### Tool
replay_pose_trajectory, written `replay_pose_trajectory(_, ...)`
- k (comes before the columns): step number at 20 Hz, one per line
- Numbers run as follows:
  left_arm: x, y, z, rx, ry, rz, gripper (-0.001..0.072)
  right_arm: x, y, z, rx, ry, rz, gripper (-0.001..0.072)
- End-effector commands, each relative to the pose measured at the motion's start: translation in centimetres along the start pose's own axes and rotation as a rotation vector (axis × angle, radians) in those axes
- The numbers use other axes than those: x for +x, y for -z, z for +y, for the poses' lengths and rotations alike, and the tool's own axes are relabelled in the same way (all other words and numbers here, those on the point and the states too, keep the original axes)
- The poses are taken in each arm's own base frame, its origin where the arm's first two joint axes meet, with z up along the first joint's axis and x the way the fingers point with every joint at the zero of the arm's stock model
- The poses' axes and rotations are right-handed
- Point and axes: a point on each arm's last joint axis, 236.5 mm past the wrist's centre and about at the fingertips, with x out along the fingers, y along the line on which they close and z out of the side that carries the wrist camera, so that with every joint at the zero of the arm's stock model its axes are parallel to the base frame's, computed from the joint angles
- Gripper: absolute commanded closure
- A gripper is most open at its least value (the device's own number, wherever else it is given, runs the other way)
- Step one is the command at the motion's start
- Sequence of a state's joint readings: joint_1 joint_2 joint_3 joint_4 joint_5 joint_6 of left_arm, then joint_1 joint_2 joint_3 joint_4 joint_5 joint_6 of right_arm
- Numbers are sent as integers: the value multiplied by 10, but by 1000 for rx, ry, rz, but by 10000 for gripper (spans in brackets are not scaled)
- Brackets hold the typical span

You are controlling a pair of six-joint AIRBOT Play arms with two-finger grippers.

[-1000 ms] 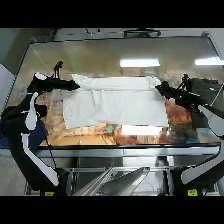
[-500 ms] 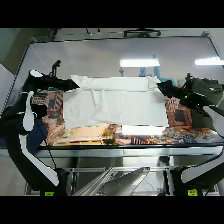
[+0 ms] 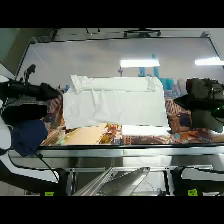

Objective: Fold the shirts.

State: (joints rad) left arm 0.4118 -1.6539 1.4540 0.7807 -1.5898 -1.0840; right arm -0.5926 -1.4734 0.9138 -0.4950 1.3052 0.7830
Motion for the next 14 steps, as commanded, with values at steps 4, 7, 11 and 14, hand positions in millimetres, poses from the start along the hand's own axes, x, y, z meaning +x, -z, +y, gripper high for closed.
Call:
replay_pose_trajectory(4,30,144,61,-276,-110,169,413,-11,66,-60,102,217,84,298)
replay_pose_trajectory(7,52,168,77,-337,-131,173,413,-7,70,-64,123,209,101,298)
replay_pose_trajectory(11,75,158,95,-306,-206,113,413,0,75,-60,112,198,128,298)
replay_pose_trajectory(14,84,138,83,-232,-206,85,413,7,76,-57,87,200,145,298)
